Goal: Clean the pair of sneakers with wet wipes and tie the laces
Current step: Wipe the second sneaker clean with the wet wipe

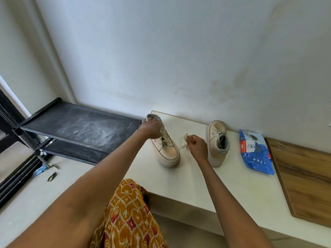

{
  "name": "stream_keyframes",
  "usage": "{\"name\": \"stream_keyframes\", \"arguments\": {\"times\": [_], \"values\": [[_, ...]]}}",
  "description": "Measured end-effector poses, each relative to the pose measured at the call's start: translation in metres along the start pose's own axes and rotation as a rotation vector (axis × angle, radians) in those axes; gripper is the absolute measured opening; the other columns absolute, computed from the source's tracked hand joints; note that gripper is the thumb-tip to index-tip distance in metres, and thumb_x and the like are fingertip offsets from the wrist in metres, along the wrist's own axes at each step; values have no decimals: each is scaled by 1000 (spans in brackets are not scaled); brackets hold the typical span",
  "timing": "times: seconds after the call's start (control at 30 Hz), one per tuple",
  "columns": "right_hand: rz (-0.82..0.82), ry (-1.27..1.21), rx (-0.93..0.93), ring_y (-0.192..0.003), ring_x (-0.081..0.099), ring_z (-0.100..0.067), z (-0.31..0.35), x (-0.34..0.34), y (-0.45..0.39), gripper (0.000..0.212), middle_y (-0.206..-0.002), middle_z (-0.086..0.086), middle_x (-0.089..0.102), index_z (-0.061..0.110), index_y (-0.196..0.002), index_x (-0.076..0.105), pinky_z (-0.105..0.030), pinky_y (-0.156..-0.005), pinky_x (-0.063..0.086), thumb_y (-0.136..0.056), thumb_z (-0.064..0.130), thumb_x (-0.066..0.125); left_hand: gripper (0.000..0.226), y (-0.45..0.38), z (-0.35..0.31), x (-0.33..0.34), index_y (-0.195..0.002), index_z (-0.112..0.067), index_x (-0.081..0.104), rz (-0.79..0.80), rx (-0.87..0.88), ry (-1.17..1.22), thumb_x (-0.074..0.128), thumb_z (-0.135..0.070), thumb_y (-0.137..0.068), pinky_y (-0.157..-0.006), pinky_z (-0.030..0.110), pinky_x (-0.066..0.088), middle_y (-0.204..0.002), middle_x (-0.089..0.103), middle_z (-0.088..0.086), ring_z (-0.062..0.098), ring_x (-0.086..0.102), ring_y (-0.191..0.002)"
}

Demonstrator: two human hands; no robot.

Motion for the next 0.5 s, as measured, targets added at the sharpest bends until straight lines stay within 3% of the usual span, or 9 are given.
{"name": "stream_keyframes", "arguments": {"times": [0.13,0.2,0.3,0.43,0.5], "values": [[114,17,55,-102,61,-29,16,25,-19,20,-106,-8,70,17,-102,71,-34,-78,47,-91,22,55,33,-13,-17,0,-111,3,60,-224,-183,164,63,-19,-87,-90,39,49,-119,53,22,32,45,-118],[126,-7,38,-99,63,-28,16,38,-17,20,-104,-9,71,15,-96,73,-34,-76,48,-89,17,55,27,-13,-22,-1,-107,3,63,-257,-218,162,65,-14,-86,-86,36,50,-115,55,22,33,52,-111],[16,-68,-8,-90,63,-29,3,53,6,20,-94,-10,72,17,-88,75,-34,-68,46,-87,13,55,17,-18,-20,4,-100,2,65,-322,-219,182,55,0,-87,-79,39,51,-110,58,19,34,56,-105],[4,-58,-77,-86,60,-26,-17,73,59,19,-90,-6,69,17,-94,74,-29,-65,45,-89,15,56,22,-19,-17,9,-95,0,67,-336,-134,187,49,-1,-82,-62,32,41,-109,60,12,30,57,-94],[-23,-85,-100,-81,59,-25,-19,75,73,17,-83,-5,68,15,-91,74,-28,-60,43,-89,16,57,22,-16,-19,7,-91,-1,67,-282,-81,170,48,-6,-81,-61,29,34,-103,60,12,31,57,-90]]}}
Point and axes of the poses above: each hand's wrist, its own y-axis away from the middle knuckle, its own x-axis out of the palm, z = x × y, the point moved 2 cm from there along -y, towards the middle knuckle
